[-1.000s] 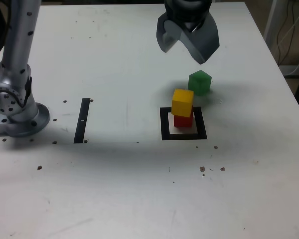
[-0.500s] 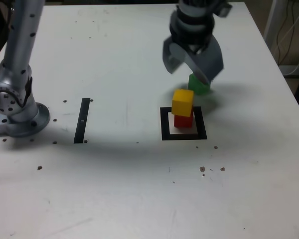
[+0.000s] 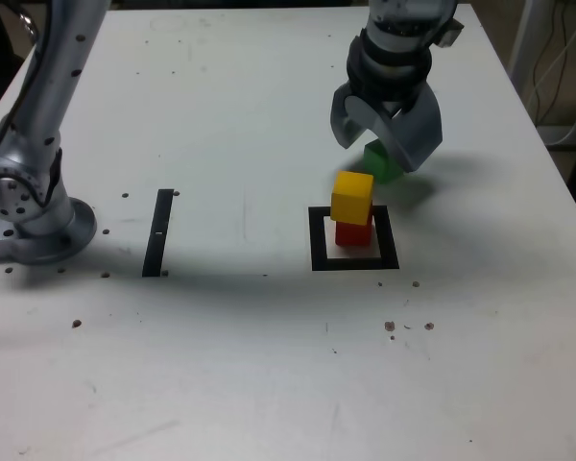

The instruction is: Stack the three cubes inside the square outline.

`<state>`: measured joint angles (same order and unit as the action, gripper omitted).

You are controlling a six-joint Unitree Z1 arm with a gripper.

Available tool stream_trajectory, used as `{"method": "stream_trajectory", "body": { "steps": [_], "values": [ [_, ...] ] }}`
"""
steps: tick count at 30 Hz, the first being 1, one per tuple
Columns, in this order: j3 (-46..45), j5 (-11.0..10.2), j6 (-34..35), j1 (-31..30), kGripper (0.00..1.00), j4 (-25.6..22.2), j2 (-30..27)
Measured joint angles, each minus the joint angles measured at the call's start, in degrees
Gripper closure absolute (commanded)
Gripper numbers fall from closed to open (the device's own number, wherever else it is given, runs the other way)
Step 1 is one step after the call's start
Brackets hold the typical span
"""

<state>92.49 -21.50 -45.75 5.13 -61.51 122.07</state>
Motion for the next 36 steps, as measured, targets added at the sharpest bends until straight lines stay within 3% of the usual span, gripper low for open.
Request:
{"method": "stream_trajectory", "body": {
  "steps": [7,14,20,28,36],
  "values": [
    [-3.1,0.5,0.3,0.0,0.21,2.5,-0.9],
    [-4.4,1.1,1.9,0.0,0.47,5.1,-1.7],
    [-5.8,3.2,3.2,0.0,0.57,7.8,-1.7],
    [-7.1,3.3,5.7,0.5,0.82,9.6,-2.4],
    [-8.0,4.0,12.0,0.5,0.89,8.1,-6.3]
  ]
}}
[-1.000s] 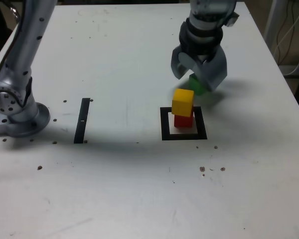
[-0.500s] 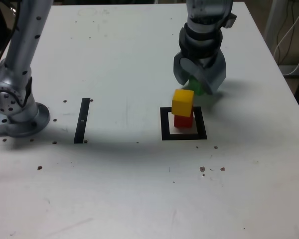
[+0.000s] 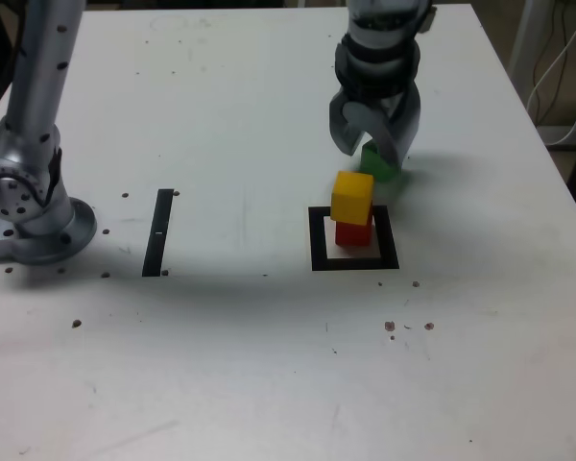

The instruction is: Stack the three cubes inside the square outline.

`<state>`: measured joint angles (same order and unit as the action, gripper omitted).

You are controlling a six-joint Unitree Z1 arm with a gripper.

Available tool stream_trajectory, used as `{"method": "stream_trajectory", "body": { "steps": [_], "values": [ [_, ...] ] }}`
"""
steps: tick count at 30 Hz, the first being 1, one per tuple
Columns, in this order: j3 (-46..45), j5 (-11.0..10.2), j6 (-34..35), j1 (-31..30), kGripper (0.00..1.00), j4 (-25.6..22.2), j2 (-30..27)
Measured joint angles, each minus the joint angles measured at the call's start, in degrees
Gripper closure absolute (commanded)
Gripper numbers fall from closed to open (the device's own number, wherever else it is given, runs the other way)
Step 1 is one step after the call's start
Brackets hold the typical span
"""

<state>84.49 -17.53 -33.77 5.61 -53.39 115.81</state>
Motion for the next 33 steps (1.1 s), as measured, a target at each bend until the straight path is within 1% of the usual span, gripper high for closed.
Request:
{"method": "stream_trajectory", "body": {
  "steps": [3,5,7,9,11,12,13,16,17,19,20,22,27,30,33],
  "values": [
    [1.4,2.6,1.0,0.0,0.9,-1.6,-0.9],
    [2.7,4.5,1.2,-0.1,0.91,-3.3,-1.6],
    [3.9,6.0,1.3,-0.3,0.92,-5.4,-2.5],
    [5.7,6.6,1.4,-0.8,0.93,-7.3,-4.0],
    [7.6,6.3,1.4,-1.5,0.89,-9.0,-6.1],
    [8.2,5.9,1.3,-1.7,0.84,-9.5,-7.2],
    [8.6,5.3,1.3,-1.9,0.76,-9.9,-8.4],
    [9.1,3.2,1.2,-2.0,0.43,-11.0,-10.9],
    [9.1,2.9,0.6,-2.0,0.32,-11.1,-11.1],
    [9.1,2.5,-0.8,-2.0,0.15,-11.7,-10.7],
    [9.1,2.5,-1.2,-2.0,0.12,-11.9,-10.3],
    [9.1,2.6,-2.2,-2.0,0.08,-12.4,-8.8],
    [9.1,2.5,-2.4,-2.0,0.04,-12.1,-6.3],
    [9.2,2.5,-3.9,-1.9,0.02,-12.5,-5.6],
    [9.8,3.2,-8.3,-1.7,0.01,-14.1,-4.5]
  ]
}}
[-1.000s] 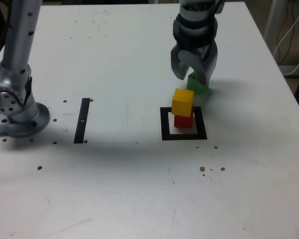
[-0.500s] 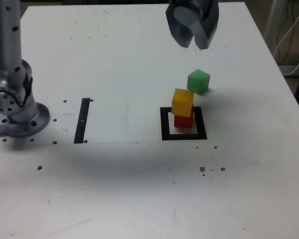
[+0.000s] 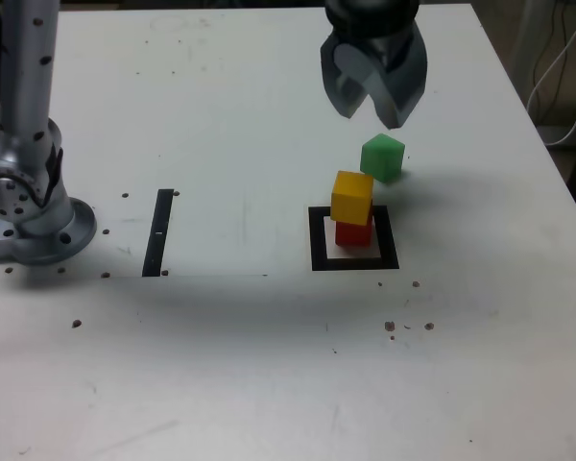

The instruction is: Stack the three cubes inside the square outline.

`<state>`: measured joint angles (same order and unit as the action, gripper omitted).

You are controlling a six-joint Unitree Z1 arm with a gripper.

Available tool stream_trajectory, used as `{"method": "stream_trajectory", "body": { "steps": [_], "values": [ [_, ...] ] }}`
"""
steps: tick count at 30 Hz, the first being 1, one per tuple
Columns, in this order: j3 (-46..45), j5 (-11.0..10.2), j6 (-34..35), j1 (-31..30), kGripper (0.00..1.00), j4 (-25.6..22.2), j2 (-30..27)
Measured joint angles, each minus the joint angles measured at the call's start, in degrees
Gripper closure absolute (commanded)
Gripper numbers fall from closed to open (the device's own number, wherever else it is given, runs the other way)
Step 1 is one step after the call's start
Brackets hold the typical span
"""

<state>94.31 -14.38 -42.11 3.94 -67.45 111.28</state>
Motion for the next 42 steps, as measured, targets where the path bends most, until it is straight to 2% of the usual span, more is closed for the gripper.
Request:
{"method": "stream_trajectory", "body": {
  "steps": [4,10,18,24,30,36,42],
  "values": [
    [0.4,0.1,-5.2,0.1,0.0,-1.1,3.2],
    [0.5,-2.0,-8.8,1.1,0.0,-1.0,9.5],
    [3.3,-2.2,-10.8,1.2,0.01,-0.1,9.7],
    [4.2,-1.3,-10.4,2.3,0.05,-0.5,12.0],
    [3.5,-1.7,-9.9,3.1,0.06,0.0,13.0],
    [3.5,-1.5,-9.2,3.1,0.14,0.1,13.6],
    [3.4,0.1,-7.6,3.5,0.26,0.8,15.3]
  ]
}}
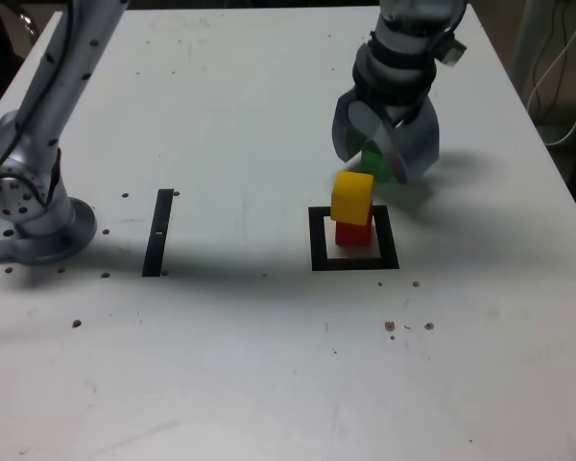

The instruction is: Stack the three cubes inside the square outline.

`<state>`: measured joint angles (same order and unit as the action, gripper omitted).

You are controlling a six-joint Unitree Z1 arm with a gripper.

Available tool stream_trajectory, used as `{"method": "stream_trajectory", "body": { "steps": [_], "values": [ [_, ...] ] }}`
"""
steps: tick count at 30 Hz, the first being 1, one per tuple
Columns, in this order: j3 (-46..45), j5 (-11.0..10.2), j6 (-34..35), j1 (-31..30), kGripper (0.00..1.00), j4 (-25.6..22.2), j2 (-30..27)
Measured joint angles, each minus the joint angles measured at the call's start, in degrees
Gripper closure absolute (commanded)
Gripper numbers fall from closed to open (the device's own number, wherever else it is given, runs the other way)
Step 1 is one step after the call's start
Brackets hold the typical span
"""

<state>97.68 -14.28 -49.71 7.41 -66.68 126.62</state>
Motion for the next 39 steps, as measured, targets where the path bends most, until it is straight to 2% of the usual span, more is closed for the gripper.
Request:
{"method": "stream_trajectory", "body": {
  "steps": [9,13,17,24,31,39],
  "values": [
    [-1.0,0.9,2.0,0.7,0.72,2.9,0.4],
    [-1.2,2.3,3.0,1.1,0.82,3.1,0.4],
    [-1.5,2.8,3.2,1.2,0.86,2.9,0.4],
    [-1.5,1.5,3.5,1.2,0.88,2.1,0.6],
    [-0.9,1.4,4.4,1.2,0.91,1.6,0.6],
    [1.0,1.2,5.3,1.1,0.95,-1.1,-0.6]
  ]
}}
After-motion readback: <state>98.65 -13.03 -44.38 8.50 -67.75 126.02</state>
